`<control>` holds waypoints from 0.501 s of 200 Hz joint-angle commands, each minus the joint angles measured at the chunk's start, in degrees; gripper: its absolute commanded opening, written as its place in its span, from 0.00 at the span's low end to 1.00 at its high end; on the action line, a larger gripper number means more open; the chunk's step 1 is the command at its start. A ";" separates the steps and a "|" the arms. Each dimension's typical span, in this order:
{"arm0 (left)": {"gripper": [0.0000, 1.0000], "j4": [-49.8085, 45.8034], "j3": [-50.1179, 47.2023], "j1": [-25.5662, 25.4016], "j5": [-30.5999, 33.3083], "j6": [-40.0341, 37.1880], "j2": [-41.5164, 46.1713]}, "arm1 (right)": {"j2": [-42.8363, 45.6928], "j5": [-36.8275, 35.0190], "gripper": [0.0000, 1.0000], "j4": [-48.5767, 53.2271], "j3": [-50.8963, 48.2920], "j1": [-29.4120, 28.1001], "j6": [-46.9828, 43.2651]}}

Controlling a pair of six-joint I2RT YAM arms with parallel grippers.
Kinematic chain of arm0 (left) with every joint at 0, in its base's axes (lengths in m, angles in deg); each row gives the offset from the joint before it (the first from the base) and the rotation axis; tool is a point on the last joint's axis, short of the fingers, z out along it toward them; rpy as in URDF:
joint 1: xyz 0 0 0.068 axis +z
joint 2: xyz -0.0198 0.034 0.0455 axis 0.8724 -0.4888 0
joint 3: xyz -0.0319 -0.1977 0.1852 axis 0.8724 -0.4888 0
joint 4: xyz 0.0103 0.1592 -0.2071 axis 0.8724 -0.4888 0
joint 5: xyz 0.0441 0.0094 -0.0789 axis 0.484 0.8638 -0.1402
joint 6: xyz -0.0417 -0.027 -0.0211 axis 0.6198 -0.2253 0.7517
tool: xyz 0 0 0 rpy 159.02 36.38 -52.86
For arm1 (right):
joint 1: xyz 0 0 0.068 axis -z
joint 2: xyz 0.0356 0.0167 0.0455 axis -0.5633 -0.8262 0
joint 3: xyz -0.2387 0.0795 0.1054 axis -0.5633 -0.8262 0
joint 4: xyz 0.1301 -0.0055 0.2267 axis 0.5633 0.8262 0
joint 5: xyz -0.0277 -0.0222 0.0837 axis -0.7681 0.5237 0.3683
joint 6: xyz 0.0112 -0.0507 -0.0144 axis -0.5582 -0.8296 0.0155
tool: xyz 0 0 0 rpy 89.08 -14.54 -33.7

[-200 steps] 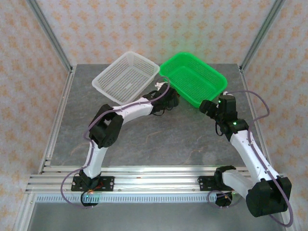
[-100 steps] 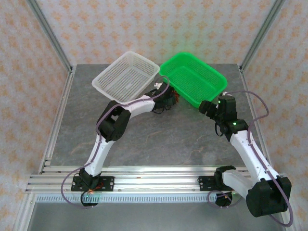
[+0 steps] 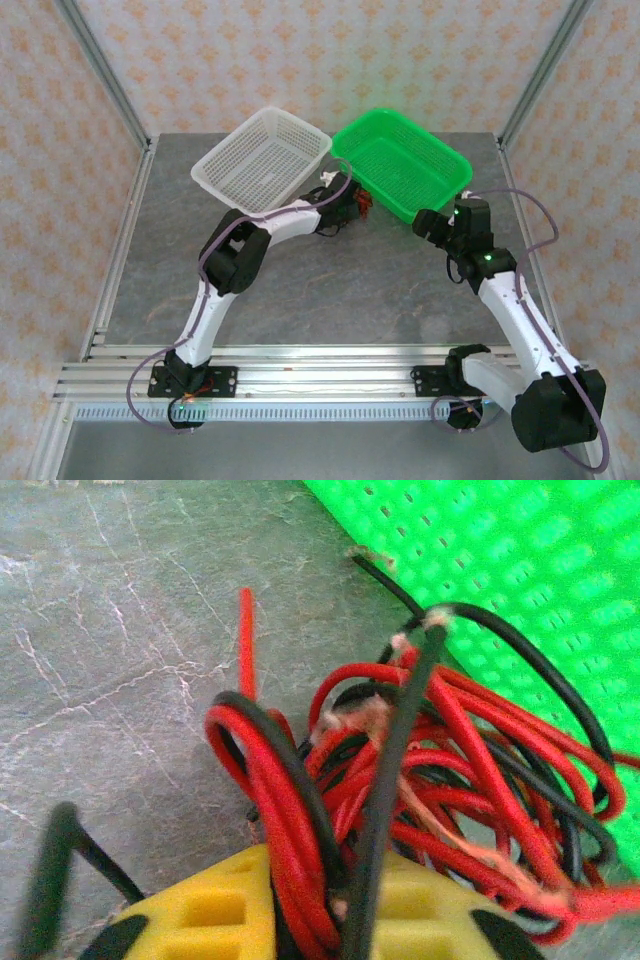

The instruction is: Untangle the cables

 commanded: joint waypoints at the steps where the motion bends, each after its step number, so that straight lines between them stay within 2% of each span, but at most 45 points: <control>1: 0.03 0.31 -3.87 0.44 -2.14 -1.64 5.58 | 1.72 5.52 0.85 -1.16 -0.69 -0.54 -2.56; 13: 0.00 0.70 -6.47 0.40 -4.08 -2.30 8.05 | 2.05 8.19 0.85 -2.06 -1.11 -1.36 -3.66; 35: 0.00 0.80 -11.31 0.44 -8.19 -3.05 12.80 | 1.74 10.49 0.85 -3.54 -1.66 -5.13 -5.31; 67: 0.00 1.70 -18.93 0.39 -13.48 -3.44 19.76 | -2.46 8.29 0.85 -5.12 -1.75 -13.52 -5.90; 100: 0.00 4.46 -27.06 0.44 -18.24 -2.32 25.91 | -6.75 8.14 0.85 -10.33 -3.66 -18.78 -5.35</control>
